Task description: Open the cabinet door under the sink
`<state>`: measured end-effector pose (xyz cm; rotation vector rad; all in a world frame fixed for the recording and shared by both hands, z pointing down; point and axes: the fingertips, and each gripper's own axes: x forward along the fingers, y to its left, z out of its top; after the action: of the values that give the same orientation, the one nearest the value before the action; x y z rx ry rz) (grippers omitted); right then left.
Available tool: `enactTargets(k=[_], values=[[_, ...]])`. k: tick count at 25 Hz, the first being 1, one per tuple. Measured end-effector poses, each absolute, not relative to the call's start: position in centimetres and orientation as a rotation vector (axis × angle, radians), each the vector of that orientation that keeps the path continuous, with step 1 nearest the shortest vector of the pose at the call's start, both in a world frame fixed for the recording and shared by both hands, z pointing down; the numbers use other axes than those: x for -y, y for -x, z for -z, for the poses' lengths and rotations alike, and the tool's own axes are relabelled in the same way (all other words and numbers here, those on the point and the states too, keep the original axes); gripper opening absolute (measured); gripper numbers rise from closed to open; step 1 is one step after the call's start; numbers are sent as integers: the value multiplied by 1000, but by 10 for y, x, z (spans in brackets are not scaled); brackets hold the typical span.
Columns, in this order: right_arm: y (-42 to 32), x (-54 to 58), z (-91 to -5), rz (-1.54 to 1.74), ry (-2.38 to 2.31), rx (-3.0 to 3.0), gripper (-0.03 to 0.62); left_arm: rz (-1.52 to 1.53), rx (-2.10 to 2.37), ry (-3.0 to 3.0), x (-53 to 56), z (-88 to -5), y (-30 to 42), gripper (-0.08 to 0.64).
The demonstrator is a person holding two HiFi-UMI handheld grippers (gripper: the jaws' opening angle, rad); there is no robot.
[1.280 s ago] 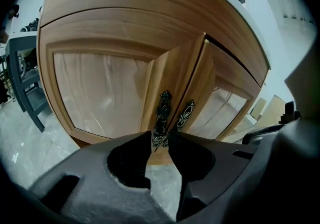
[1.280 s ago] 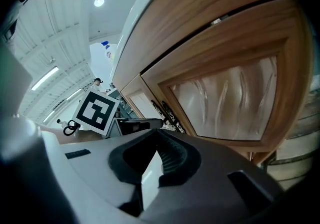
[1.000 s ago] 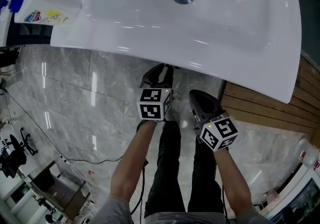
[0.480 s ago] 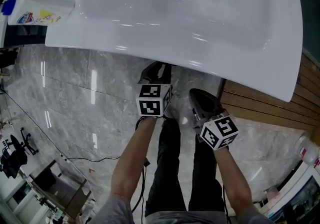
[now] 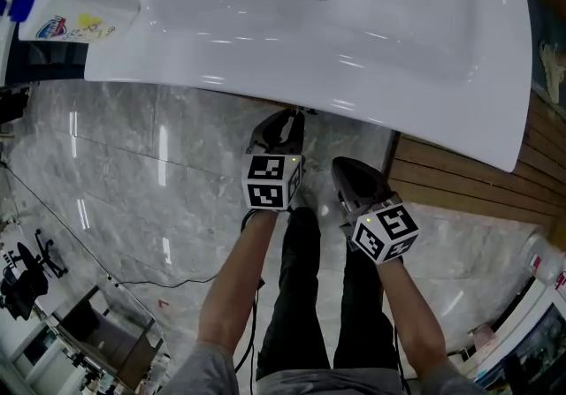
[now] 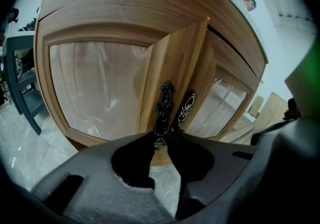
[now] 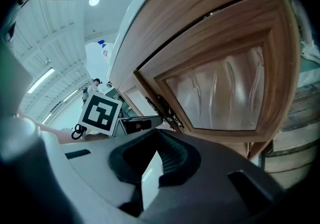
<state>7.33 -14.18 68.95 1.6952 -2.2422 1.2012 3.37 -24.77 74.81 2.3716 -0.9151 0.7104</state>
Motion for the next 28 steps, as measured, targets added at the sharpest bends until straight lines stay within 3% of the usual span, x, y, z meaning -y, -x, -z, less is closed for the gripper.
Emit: enactTargets(k=[28], values=[[5, 145, -692, -1175, -1613, 2228, 11, -737, 476, -2689, 188, -748, 36, 84]])
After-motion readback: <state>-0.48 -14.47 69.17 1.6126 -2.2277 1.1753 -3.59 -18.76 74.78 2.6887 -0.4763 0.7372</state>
